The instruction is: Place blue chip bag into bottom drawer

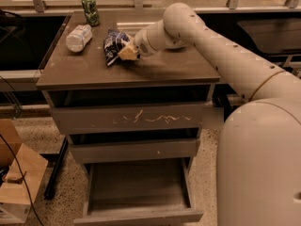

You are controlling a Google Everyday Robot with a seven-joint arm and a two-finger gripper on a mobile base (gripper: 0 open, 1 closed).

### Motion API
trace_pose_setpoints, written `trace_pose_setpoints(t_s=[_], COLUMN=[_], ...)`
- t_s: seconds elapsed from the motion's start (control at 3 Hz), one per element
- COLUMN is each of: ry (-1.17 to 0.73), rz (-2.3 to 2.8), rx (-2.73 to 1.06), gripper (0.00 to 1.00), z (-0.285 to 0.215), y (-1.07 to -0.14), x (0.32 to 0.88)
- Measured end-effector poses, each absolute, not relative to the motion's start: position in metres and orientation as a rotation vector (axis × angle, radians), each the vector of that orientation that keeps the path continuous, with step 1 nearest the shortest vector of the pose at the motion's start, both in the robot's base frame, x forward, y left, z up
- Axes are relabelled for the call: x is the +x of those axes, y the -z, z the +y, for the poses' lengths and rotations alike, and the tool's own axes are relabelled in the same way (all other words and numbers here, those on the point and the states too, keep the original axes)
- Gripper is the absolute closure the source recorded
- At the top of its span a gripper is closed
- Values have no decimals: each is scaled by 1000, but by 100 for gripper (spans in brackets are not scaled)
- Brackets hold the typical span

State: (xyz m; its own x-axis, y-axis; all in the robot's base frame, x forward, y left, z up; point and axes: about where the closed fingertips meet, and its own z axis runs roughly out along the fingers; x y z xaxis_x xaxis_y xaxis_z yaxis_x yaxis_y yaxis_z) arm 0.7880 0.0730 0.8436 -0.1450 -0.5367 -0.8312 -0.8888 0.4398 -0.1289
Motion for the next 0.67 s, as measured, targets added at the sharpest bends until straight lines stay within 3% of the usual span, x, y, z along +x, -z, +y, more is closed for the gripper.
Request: trace_pose_setpoints(t_s=[0.33, 0.67], ry=[-459, -445], rz=[1727, 1608], rx=[-1287, -1383], gripper=[100, 100], z=[80, 84], y=[-875, -909], x=[765, 729])
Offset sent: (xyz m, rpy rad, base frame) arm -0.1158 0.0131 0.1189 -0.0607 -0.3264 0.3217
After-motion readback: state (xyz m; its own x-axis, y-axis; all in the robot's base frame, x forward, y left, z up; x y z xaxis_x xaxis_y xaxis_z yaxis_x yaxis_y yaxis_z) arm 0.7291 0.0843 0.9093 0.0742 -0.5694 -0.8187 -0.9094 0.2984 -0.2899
